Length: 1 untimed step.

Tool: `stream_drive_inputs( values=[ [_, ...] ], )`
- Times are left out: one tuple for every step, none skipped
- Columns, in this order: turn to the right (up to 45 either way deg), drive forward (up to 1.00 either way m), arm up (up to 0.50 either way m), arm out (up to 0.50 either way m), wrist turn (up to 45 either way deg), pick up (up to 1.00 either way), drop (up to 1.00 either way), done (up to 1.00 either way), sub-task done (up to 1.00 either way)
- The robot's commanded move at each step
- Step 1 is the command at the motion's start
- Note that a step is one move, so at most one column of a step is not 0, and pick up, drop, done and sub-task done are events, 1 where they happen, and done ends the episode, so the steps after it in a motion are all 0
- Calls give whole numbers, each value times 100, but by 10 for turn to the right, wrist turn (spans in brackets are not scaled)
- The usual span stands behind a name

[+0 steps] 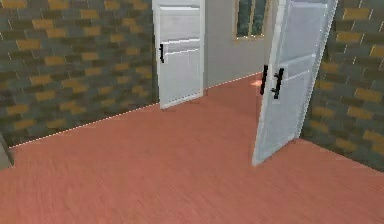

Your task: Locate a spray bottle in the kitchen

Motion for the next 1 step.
stream_drive_inputs(
  values=[
    [0, 100, 0, 0, 0, 0, 0, 0, 0]
  ],
)
